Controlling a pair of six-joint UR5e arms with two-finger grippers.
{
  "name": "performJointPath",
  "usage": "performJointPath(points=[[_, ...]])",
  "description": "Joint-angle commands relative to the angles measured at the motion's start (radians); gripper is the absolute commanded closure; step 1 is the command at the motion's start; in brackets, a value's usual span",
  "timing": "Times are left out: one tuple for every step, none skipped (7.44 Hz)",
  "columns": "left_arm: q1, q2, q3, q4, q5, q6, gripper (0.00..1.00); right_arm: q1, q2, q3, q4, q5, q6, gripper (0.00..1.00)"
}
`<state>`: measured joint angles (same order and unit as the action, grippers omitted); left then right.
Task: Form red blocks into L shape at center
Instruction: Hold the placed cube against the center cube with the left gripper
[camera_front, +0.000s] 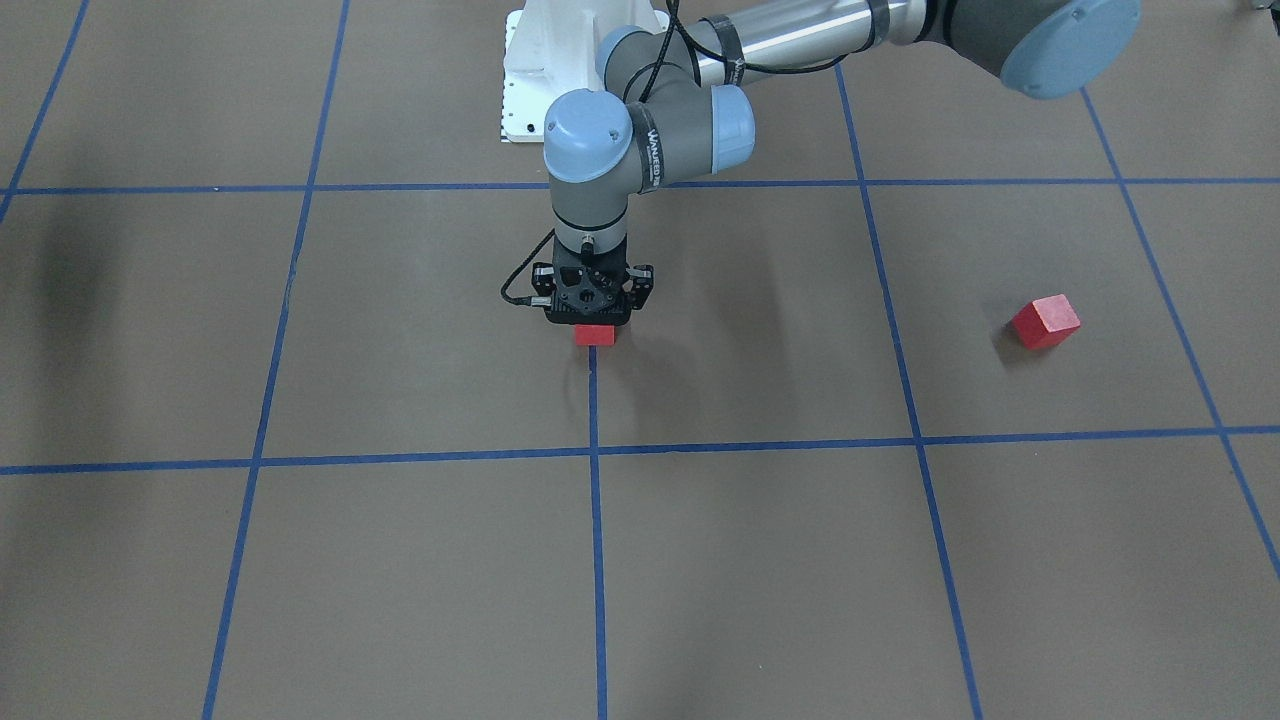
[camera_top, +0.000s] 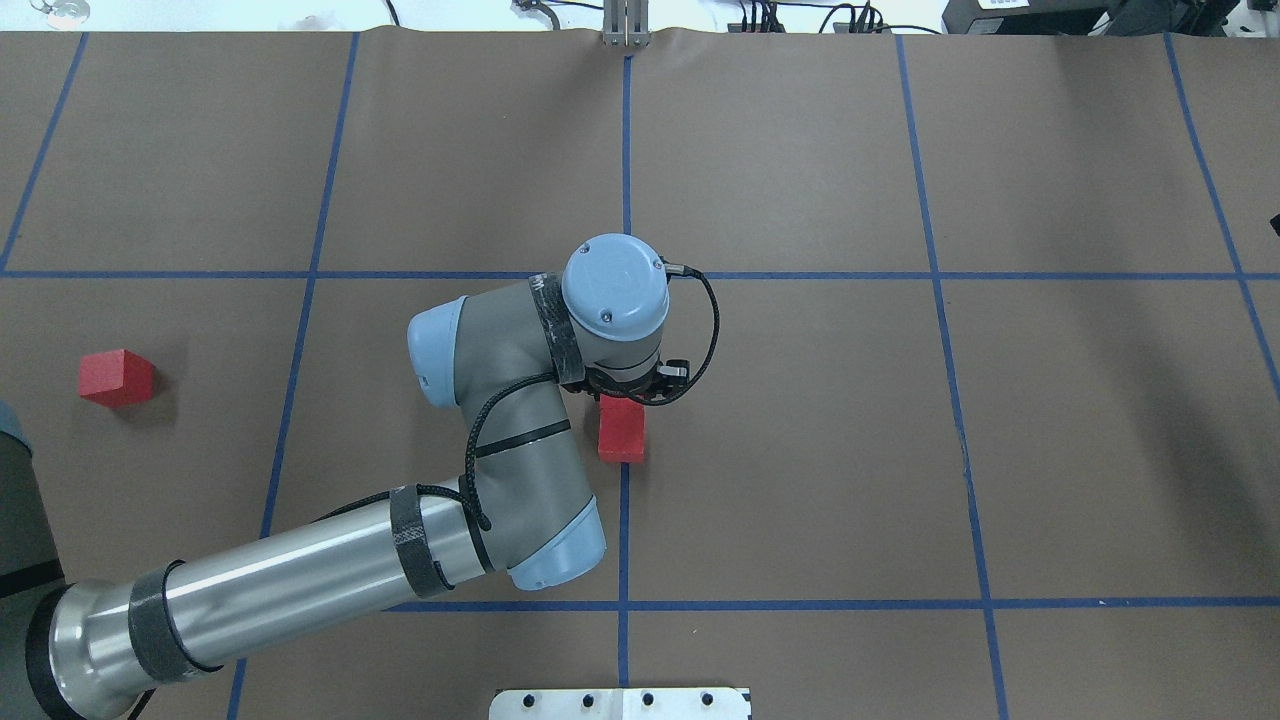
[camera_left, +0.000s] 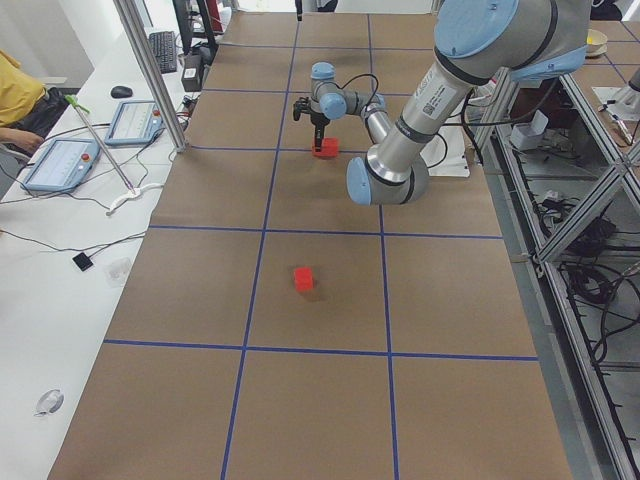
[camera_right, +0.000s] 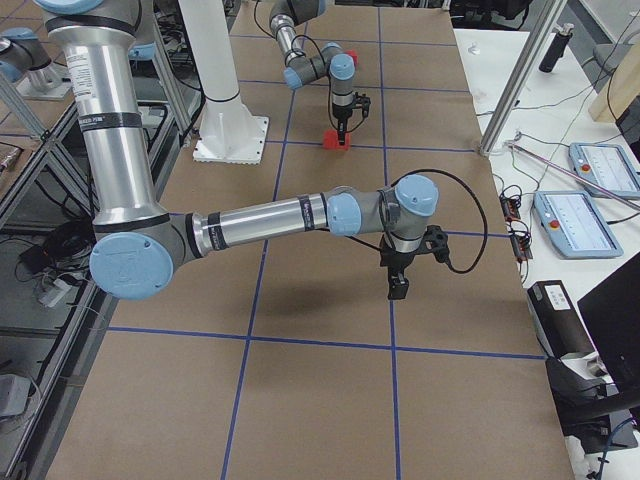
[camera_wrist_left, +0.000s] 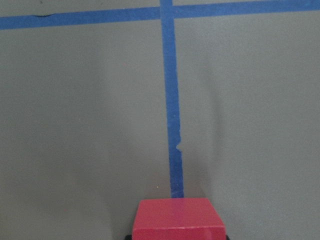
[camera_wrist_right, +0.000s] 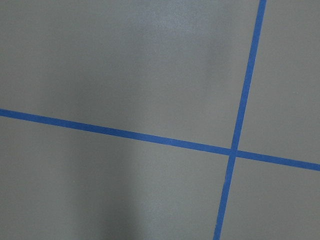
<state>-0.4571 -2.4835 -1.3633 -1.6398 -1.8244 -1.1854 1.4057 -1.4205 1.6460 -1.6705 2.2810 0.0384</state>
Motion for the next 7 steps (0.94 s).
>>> performJointPath(points=[[0.0, 0.0, 0.0, 0.0, -0.001, 0.001, 0.44, 0.001, 0.0, 0.0, 0.0, 0.0, 0.0, 0.01], [0.0, 0.0, 0.0, 0.0, -0.001, 0.001, 0.41, 0.001, 0.0, 0.0, 0.0, 0.0, 0.0, 0.01], [0.002, 0.0, 0.0, 0.0, 0.001, 0.001, 0.37, 0.001, 0.0, 0.0, 0.0, 0.0, 0.0, 0.01], [0.0, 0.0, 0.0, 0.0, -0.001, 0.001, 0.33, -0.001, 0.0, 0.0, 0.0, 0.0, 0.0, 0.01], [0.002, 0.0, 0.001, 0.0, -0.001, 0.001, 0.27, 0.001, 0.0, 0.0, 0.0, 0.0, 0.0, 0.01], [0.002, 0.0, 0.001, 0.0, 0.001, 0.001, 0.19, 0.001, 0.0, 0.0, 0.0, 0.0, 0.0, 0.01], [0.002, 0.002, 0.001, 0.0, 0.001, 0.009, 0.1, 0.001, -0.001, 0.0, 0.0, 0.0, 0.0, 0.01]])
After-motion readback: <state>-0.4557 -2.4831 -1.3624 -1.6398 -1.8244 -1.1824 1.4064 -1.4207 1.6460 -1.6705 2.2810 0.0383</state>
